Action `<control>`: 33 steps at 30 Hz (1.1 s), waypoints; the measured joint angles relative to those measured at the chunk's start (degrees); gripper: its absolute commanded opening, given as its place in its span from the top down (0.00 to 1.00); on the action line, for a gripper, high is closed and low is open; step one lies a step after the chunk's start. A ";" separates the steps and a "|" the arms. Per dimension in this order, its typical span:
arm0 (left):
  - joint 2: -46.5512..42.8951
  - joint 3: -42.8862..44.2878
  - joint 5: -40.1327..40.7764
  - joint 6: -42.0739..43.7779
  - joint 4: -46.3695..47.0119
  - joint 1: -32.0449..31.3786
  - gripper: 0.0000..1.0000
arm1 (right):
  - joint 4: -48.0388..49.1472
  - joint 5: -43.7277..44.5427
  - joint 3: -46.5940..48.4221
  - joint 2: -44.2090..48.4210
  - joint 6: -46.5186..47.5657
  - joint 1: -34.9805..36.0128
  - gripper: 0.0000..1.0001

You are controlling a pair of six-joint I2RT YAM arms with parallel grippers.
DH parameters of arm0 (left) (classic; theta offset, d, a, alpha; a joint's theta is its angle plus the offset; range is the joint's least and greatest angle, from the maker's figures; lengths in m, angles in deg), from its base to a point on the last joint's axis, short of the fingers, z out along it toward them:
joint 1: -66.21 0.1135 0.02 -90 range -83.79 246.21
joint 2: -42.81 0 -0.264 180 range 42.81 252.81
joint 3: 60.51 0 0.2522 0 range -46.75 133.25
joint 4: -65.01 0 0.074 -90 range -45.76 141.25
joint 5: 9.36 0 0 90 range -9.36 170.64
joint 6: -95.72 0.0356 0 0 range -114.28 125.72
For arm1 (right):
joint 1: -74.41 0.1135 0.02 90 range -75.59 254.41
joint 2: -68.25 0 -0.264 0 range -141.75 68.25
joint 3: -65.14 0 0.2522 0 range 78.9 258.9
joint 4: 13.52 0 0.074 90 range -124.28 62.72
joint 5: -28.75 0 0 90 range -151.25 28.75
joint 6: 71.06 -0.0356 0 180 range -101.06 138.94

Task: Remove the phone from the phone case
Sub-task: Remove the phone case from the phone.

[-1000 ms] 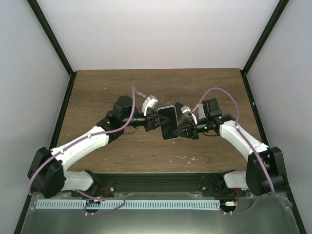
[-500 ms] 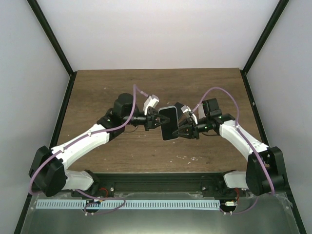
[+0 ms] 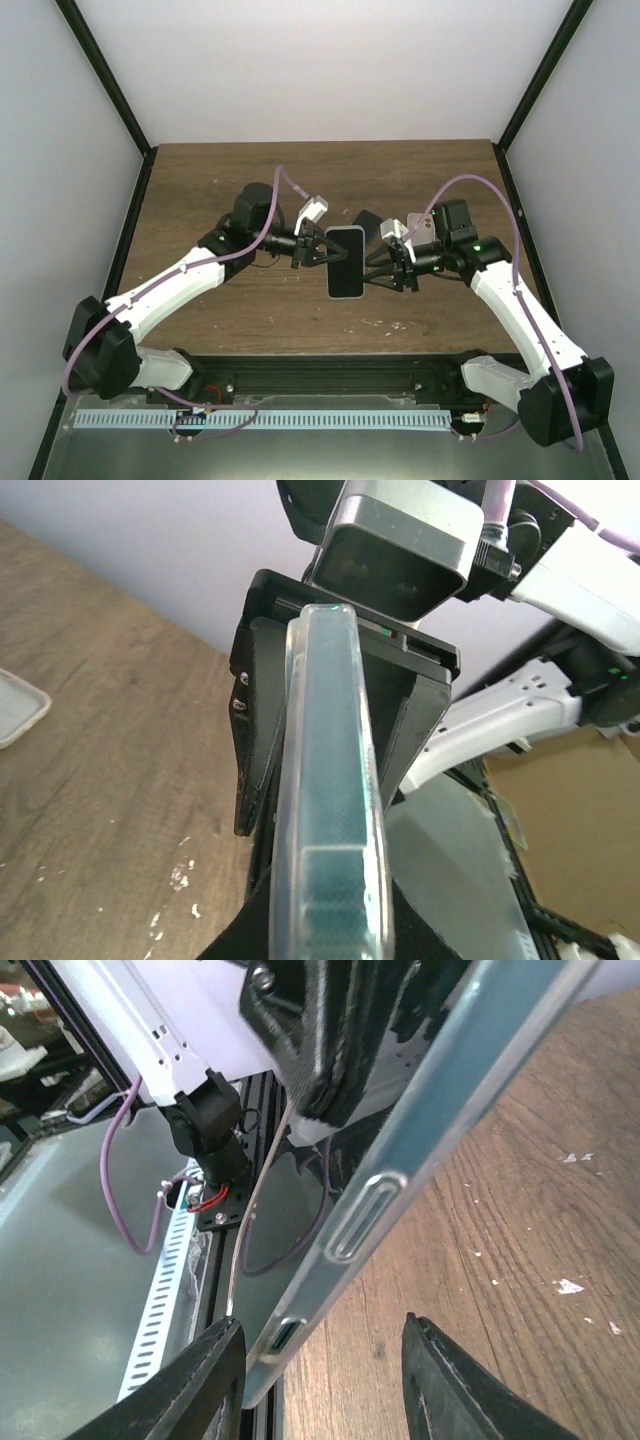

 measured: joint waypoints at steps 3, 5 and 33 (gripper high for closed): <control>1.49 2.12 -3.43 0.92 -1.05 0.07 1.00 | -4.17 1.55 0.76 2.23 3.15 0.00 0.57; 2.71 3.30 -5.84 1.49 -1.77 0.07 1.00 | -6.82 2.43 0.81 3.45 5.14 0.00 0.58; 0.76 -1.57 -12.81 -2.25 6.03 4.57 1.00 | -13.66 11.72 8.79 -1.75 8.94 4.09 0.62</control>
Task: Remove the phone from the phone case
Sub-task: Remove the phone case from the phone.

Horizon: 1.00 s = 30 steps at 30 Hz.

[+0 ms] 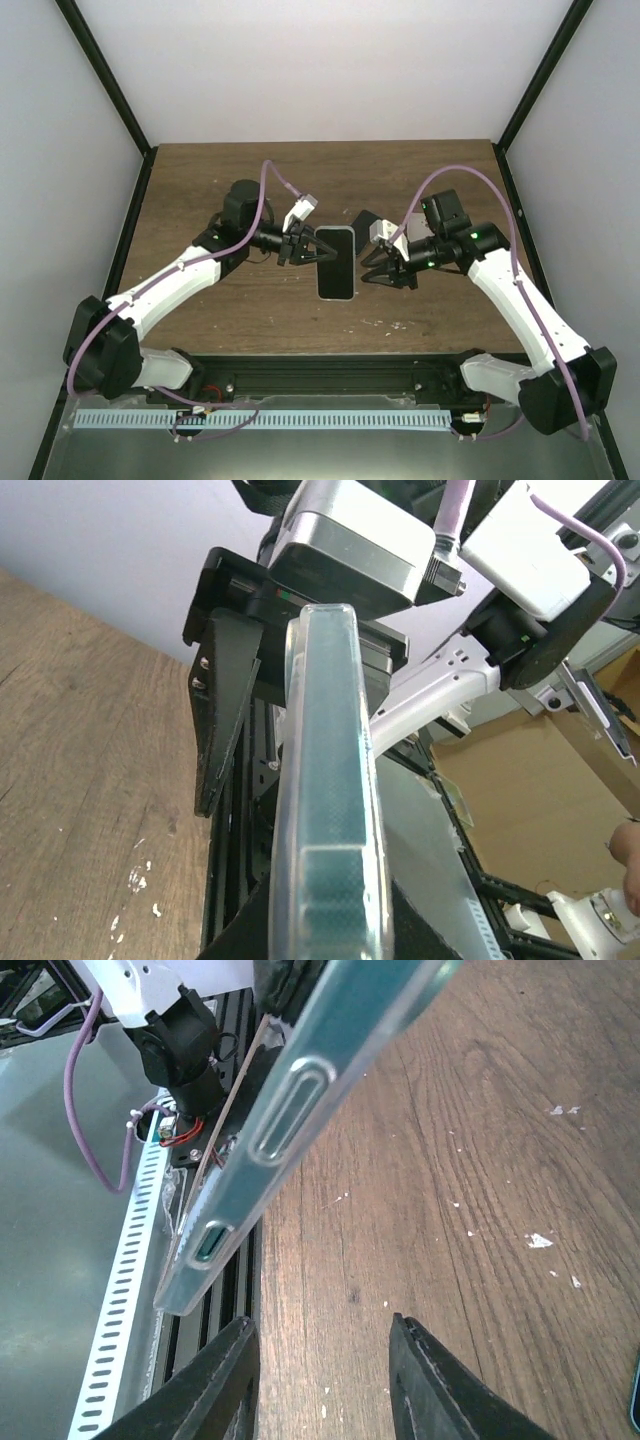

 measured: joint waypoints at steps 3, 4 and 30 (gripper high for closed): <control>-0.33 -0.11 -0.33 -0.37 0.59 0.00 1.00 | -1.77 -0.22 2.47 -2.38 1.38 0.85 0.62; -0.35 -0.11 -0.33 -0.39 0.70 0.00 1.00 | -2.34 -0.39 3.15 -2.95 1.90 1.33 0.62; -2.36 -0.70 -0.13 -1.27 0.42 1.20 1.00 | -3.78 2.10 3.80 -2.82 1.73 11.45 0.75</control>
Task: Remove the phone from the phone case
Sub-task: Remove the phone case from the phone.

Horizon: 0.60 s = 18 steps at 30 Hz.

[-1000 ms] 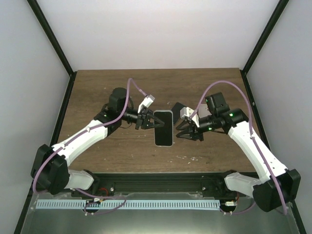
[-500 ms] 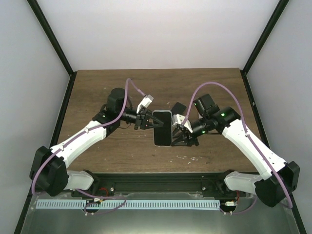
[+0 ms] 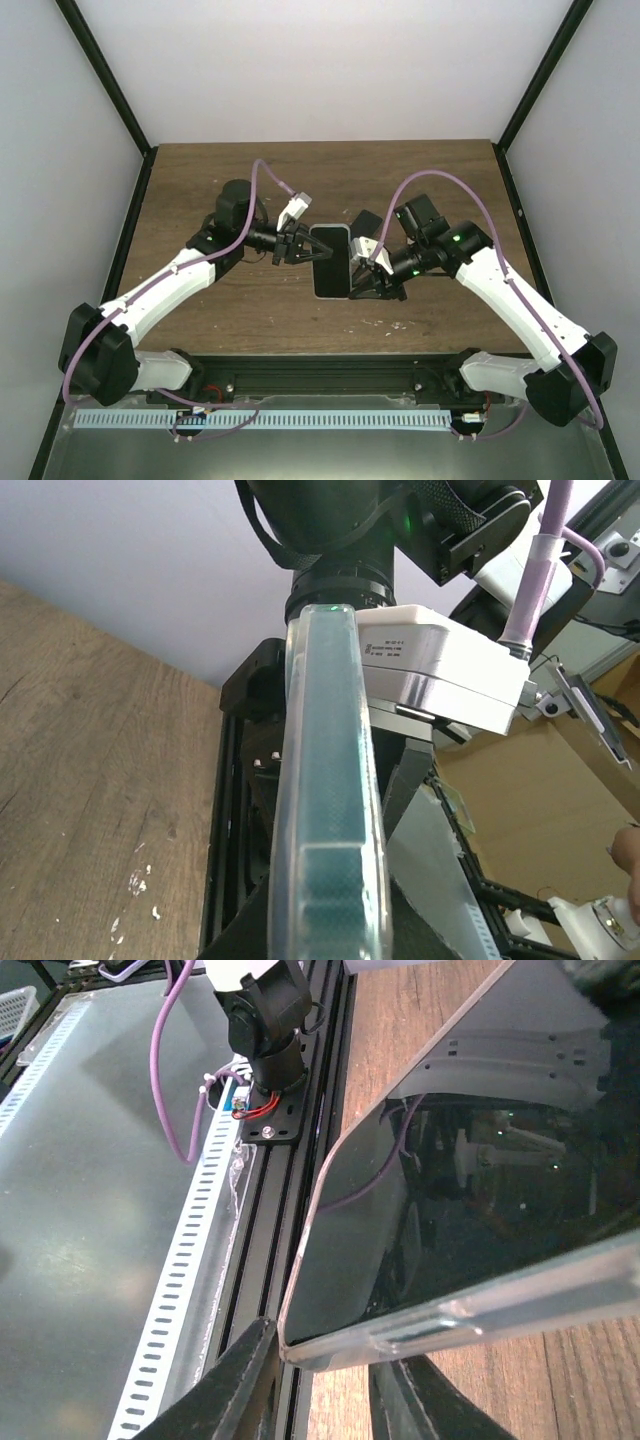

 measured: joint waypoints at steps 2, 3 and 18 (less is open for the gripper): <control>0.00 -0.02 -0.37 -0.09 0.44 0.04 1.00 | 0.09 0.48 -0.07 0.35 -0.07 0.22 0.78; 0.00 -0.04 -0.55 -0.09 0.68 0.07 1.00 | 0.11 0.61 -0.09 0.48 -0.09 0.28 0.79; 2.49 -0.48 -3.93 -1.77 5.84 0.24 1.00 | 2.45 5.29 -1.97 3.37 -1.79 1.92 0.90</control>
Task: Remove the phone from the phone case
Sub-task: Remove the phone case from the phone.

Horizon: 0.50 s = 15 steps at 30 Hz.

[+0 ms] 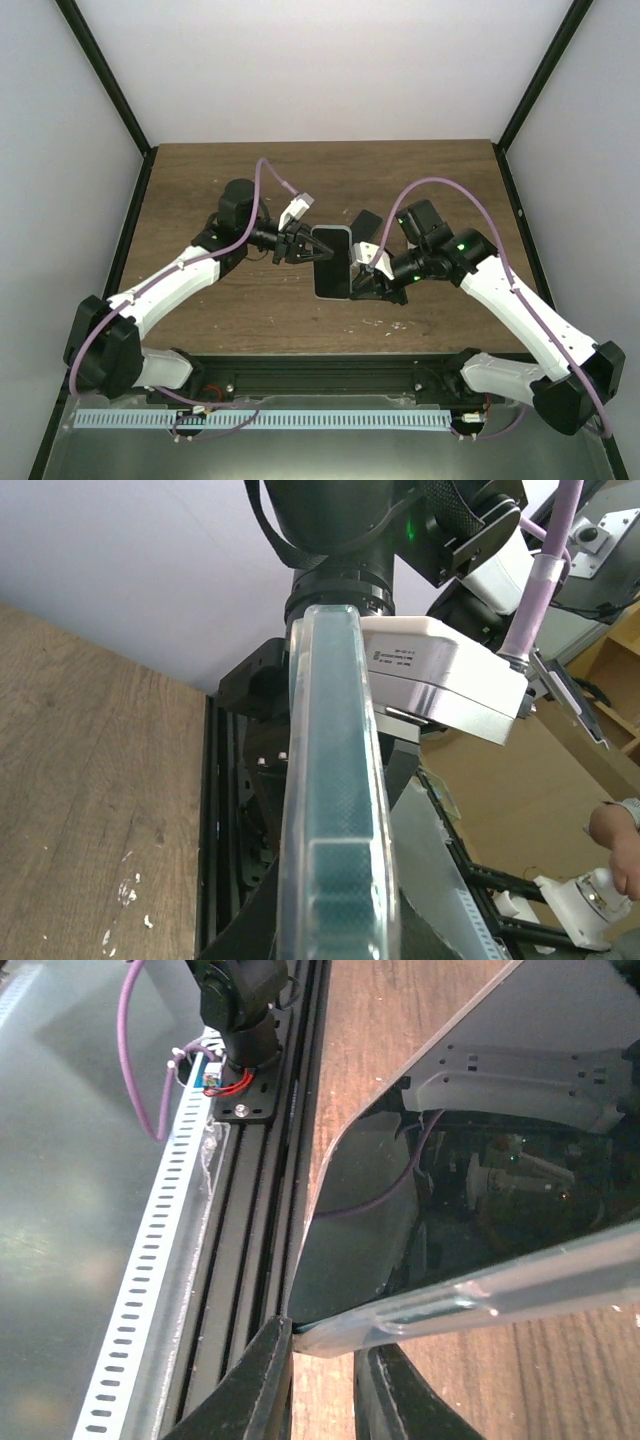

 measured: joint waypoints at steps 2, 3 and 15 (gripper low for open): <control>0.46 0.00 -0.22 -0.50 1.38 0.07 1.00 | 0.70 1.40 -0.26 0.81 -0.02 0.13 0.90; 0.72 0.00 -0.28 -0.94 2.12 0.07 1.00 | 0.92 1.88 -0.35 1.09 0.00 0.15 0.91; 3.13 -1.42 -1.18 -8.37 10.49 1.31 1.00 | 3.02 8.50 -0.55 1.75 2.51 0.85 0.94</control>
